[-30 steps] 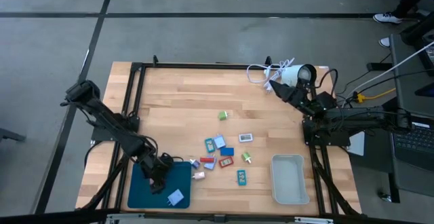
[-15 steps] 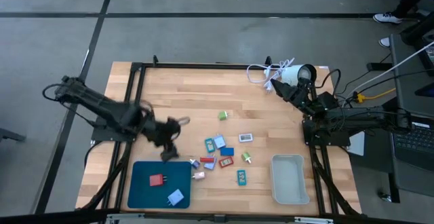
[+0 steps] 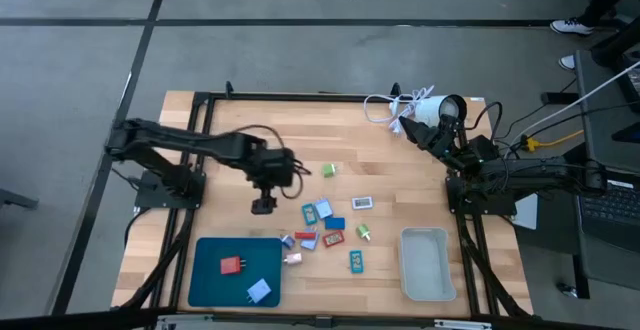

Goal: Pick & Place Office items
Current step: Put the top green charger adapter into the blue bin

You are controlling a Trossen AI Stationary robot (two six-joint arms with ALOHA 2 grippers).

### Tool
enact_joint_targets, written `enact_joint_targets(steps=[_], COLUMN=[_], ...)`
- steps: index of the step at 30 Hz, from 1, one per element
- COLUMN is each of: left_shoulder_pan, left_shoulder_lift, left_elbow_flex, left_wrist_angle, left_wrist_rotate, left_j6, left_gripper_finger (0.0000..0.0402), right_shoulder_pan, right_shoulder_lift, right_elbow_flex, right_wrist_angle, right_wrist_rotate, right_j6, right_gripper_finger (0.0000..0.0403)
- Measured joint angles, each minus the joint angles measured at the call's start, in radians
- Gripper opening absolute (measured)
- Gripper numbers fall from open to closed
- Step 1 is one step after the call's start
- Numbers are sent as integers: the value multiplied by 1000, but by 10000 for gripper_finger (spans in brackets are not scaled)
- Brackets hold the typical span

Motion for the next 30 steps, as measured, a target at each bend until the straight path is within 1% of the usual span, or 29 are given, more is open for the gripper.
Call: enact_joint_targets(steps=[5, 9, 11, 13, 17, 20, 24, 27, 30], left_shoulder_pan=[3, 50, 79, 113, 187, 221, 238, 242, 236], left_shoulder_lift=[142, 215, 241, 269, 328, 384, 462, 508, 527], left_elbow_flex=[69, 138, 167, 195, 232, 258, 305, 328, 341], left_wrist_angle=[11, 44, 72, 125, 217, 226, 239, 299, 360], left_wrist_rotate=[-29, -54, -83, -95, -130, -176, -145, -134, -134], left_j6=[75, 102, 113, 112, 43, 40, 37, 26, 27], left_gripper_finger=[331, 331, 331, 331, 331, 331, 331, 331, 331], right_shoulder_pan=[0, 0, 0, 0, 0, 0, 0, 0, 0], right_shoulder_lift=[0, 0, 0, 0, 0, 0, 0, 0, 0], right_elbow_flex=[0, 0, 0, 0, 0, 0, 0, 0, 0], right_wrist_angle=[0, -1, -5, -6, -6, -6, -6, -6, -6], right_wrist_rotate=[0, 0, 1, 1, 1, 3, 4, 4, 4], right_j6=[0, 0, 1, 3, 3, 3, 3, 3, 3], right_gripper_finger=[284, 284, 284, 284, 284, 284, 284, 284, 284])
